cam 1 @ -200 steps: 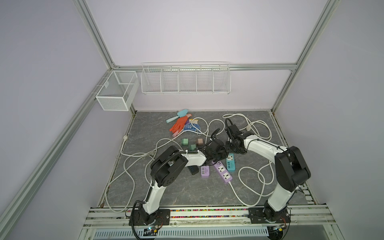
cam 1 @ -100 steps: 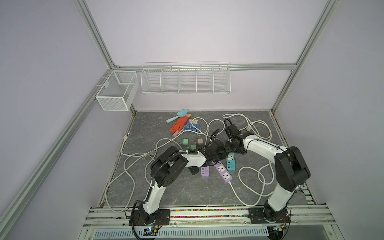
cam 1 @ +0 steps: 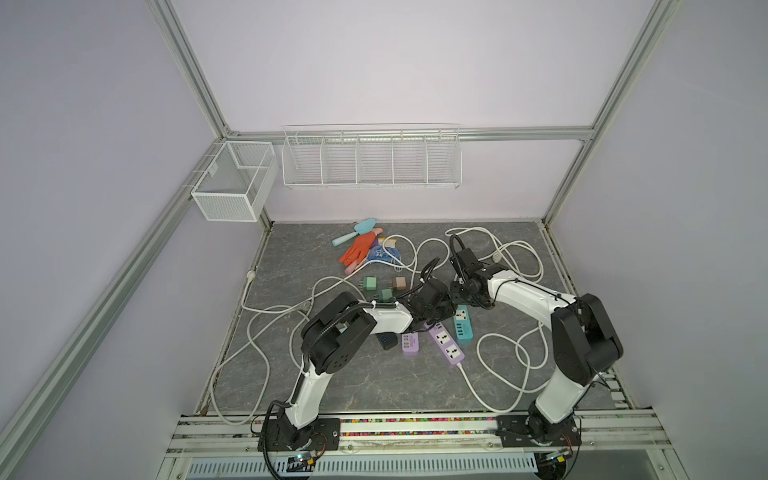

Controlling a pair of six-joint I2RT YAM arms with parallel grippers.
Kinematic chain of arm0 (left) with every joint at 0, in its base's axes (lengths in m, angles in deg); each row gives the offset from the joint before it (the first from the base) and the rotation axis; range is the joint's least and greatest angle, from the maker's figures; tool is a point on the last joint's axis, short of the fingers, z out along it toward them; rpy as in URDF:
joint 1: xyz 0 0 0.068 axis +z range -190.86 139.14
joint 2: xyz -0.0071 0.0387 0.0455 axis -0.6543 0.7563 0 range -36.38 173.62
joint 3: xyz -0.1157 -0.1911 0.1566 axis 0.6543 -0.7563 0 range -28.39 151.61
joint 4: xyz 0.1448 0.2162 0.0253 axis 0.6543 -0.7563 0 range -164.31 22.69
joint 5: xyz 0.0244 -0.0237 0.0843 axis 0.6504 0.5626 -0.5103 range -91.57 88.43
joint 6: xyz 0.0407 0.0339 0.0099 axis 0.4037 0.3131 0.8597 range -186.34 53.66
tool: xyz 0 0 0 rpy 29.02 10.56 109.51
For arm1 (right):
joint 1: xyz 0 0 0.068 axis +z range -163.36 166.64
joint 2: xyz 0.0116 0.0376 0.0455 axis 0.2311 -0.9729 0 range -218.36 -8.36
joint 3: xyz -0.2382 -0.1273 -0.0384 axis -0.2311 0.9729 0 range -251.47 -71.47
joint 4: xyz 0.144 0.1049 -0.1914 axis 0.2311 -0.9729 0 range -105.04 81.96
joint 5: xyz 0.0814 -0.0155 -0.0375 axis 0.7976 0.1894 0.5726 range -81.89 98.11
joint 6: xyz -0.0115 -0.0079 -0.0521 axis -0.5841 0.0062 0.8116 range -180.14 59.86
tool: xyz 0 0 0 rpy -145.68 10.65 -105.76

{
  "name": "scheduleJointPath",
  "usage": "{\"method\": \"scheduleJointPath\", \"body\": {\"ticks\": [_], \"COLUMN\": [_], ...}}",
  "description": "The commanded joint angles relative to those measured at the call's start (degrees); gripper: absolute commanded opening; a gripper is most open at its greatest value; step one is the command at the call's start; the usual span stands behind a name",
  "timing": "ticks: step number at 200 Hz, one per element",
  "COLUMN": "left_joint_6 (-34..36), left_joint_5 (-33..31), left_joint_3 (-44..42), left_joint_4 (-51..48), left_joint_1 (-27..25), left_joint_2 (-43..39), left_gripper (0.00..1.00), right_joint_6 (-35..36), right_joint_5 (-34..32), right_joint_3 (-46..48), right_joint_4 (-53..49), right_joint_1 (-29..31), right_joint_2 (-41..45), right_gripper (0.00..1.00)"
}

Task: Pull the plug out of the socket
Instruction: 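Pull the pink adapter out of the teal strip with the right gripper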

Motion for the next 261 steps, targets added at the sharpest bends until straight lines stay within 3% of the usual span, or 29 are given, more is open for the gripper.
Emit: {"method": "scheduleJointPath", "body": {"ticks": [1, 16, 37, 72, 97, 118, 163, 204, 236, 261], "left_joint_6": [-0.8, -2.0, -2.0, -0.2, 2.7, 4.4, 8.1, 10.1, 11.1, 13.1], "left_joint_5": [-1.3, -0.9, -1.5, 0.2, -0.1, -2.1, -4.8, -6.7, -7.0, -7.1], "left_joint_3": [-2.5, -3.9, -5.3, -0.3, 3.9, 5.6, 6.5, -0.6, -5.0, -4.9], "left_joint_4": [-11.1, -9.3, -7.5, -8.9, -11.5, -13.8, -15.6, -14.3, -16.5, -21.0], "left_joint_1": [-0.8, -0.8, -0.8, -0.7, -0.7, -0.7, 0.7, 3.2, 6.2, 7.6], "left_joint_2": [4.4, 4.3, 2.8, 2.7, 2.2, -0.1, -7.1, -18.8, -28.3, -32.8], "left_gripper": [0.30, 0.28, 0.28, 0.28, 0.28, 0.30, 0.44, 0.54, 0.62, 0.69], "right_joint_6": [1.2, 0.3, -0.6, -0.7, -1.6, -2.9, -3.3, -5.6, -8.9, -10.5], "right_joint_5": [3.0, 5.0, 1.7, -0.5, 1.5, 8.3, 19.1, 25.4, 30.3, 30.0], "right_joint_3": [1.9, 1.5, -1.2, 1.1, 2.8, 5.9, 9.1, 12.3, 13.4, 11.6], "right_joint_4": [5.4, 5.8, 1.0, 0.4, -0.3, 1.6, 4.1, 9.5, 17.8, 22.1], "right_joint_1": [-0.2, 0.7, -0.2, -2.4, -4.6, -8.1, -10.9, -11.3, -11.0, -9.7], "right_joint_2": [2.7, 0.7, -1.0, 6.5, 11.1, 14.4, 17.9, 19.5, 16.0, 10.9], "right_gripper": [0.09, 0.09, 0.07, 0.08, 0.08, 0.08, 0.08, 0.10, 0.10, 0.11]}}
